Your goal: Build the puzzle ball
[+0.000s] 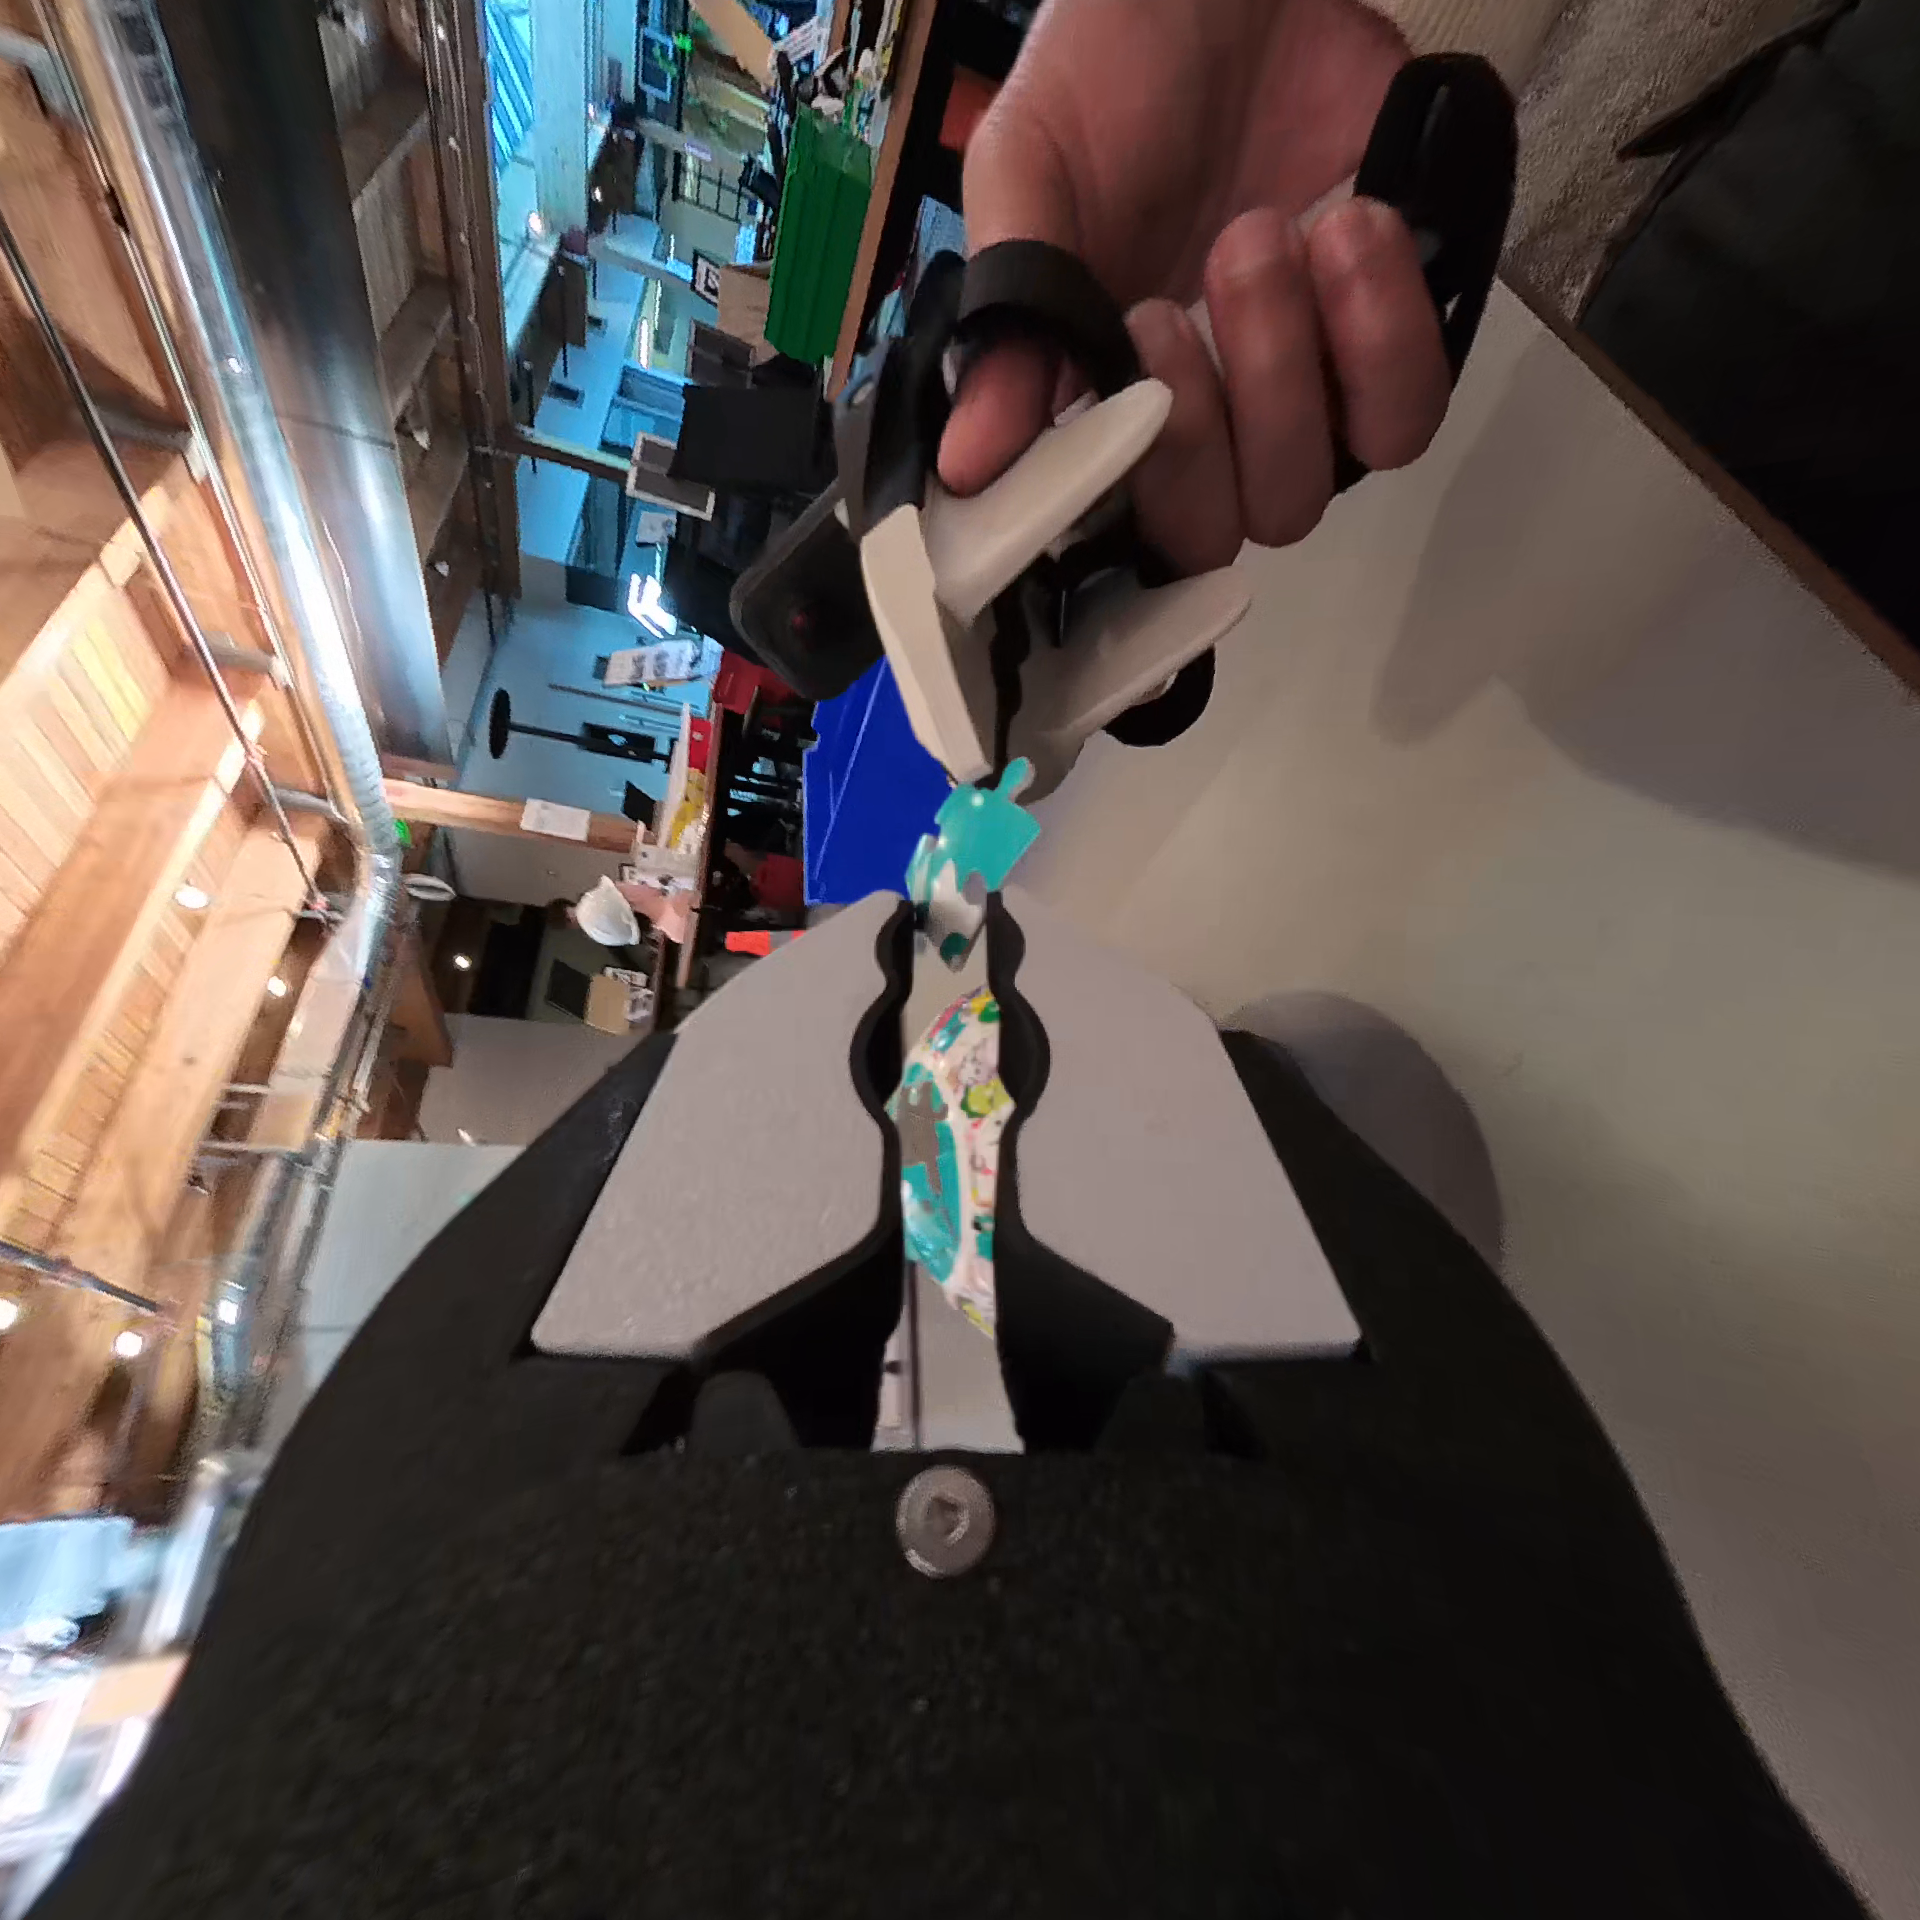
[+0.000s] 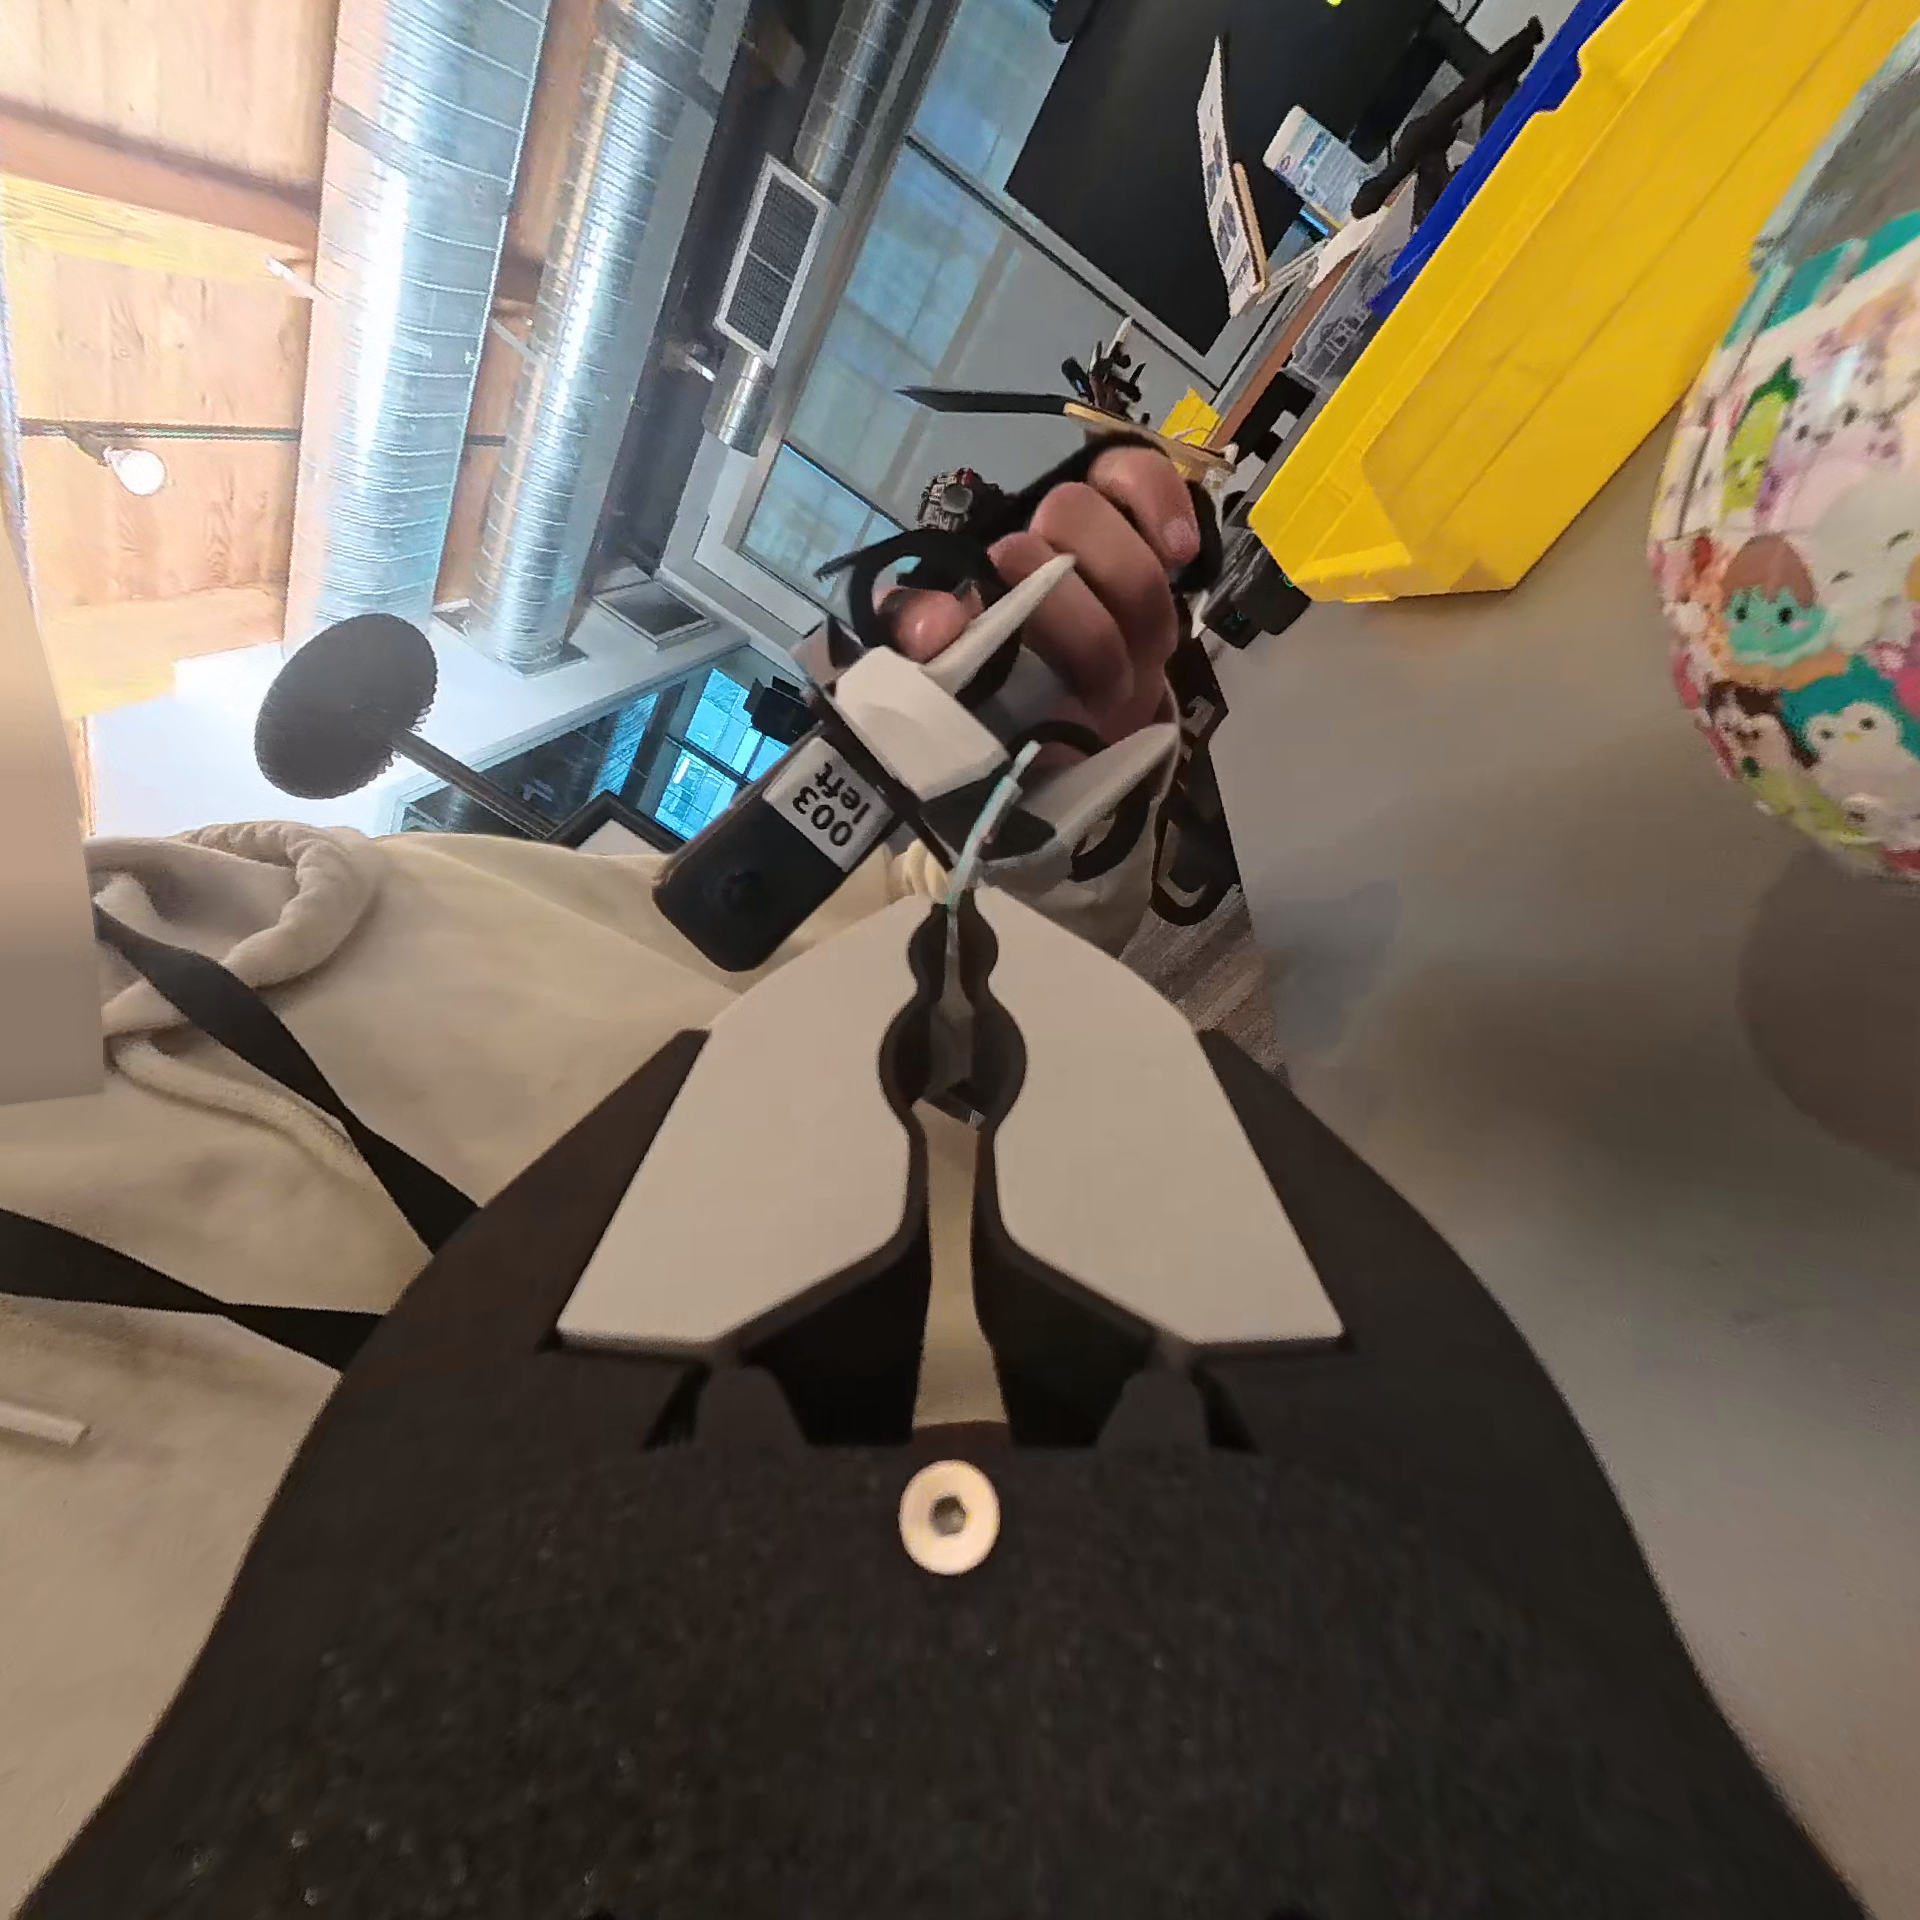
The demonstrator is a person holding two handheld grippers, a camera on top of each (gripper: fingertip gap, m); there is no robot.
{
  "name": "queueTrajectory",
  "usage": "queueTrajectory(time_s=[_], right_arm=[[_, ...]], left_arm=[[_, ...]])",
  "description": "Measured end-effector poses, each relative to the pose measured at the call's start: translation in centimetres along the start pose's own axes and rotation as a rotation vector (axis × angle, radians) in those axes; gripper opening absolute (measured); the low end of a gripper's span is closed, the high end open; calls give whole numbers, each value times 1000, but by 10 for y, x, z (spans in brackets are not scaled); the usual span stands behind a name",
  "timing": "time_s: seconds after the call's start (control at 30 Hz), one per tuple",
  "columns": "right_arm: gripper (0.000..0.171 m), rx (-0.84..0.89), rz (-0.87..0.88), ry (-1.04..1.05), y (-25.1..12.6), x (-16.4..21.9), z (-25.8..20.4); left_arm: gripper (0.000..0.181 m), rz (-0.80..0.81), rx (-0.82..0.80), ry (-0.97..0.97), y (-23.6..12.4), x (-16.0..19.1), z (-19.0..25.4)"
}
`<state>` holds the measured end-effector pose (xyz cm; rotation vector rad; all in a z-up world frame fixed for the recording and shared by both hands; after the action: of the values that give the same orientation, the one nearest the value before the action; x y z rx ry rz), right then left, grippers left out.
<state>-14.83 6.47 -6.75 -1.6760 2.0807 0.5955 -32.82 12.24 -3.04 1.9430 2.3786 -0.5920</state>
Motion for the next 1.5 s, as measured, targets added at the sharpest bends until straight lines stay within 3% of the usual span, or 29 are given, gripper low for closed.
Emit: queueTrajectory(time_s=[0.03,0.27,0.37,0.53,0.67,1.03,1.3,1.5], right_arm=[[1,2,3,1,0,-1,1],[1,90,134,18,-13,-25,11],[1,227,217,23,-21,-44,20],[1,346,225,80,-24,-70,29],[1,387,216,125,-20,-75,36],[1,532,198,158,-16,-78,37],[1,510,189,167,-15,-80,36],[2,500,201,156,-17,-81,33]], left_arm=[[15,2,5,-46,0,2,-1],[22,-99,82,-384,-2,29,-13],[0,-172,112,-569,3,45,-20],[0,-266,213,-917,23,69,-35],[0,-228,260,-1078,38,79,-56],[1,-225,371,-979,69,89,-50],[27,-142,412,-959,59,97,-55],[20,-86,477,-948,65,104,-57]])
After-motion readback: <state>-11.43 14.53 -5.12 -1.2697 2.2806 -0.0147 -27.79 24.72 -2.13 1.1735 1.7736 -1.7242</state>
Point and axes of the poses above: each gripper's, where its closed fingertips meet, y out along the fingers, x out of its underside, z = x × y across the jaws, the point moved 10 cm from there along -y, back along the fingers, and after that the axes turned 12 degrees about -z, right-handed, at the moved point
